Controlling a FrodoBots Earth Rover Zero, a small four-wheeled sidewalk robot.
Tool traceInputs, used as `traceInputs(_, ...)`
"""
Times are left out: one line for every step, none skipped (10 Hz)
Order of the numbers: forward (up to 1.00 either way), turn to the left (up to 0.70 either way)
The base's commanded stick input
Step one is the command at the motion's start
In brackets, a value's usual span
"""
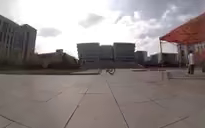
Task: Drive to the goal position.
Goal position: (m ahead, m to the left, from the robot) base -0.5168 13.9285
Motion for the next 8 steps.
traceInputs(0.0,0.0)
traceInputs(0.0,0.0)
traceInputs(0.0,0.0)
traceInputs(0.0,0.0)
traceInputs(0.0,0.0)
traceInputs(0.01,0.0)
traceInputs(0.43,0.02)
traceInputs(1.0,0.02)
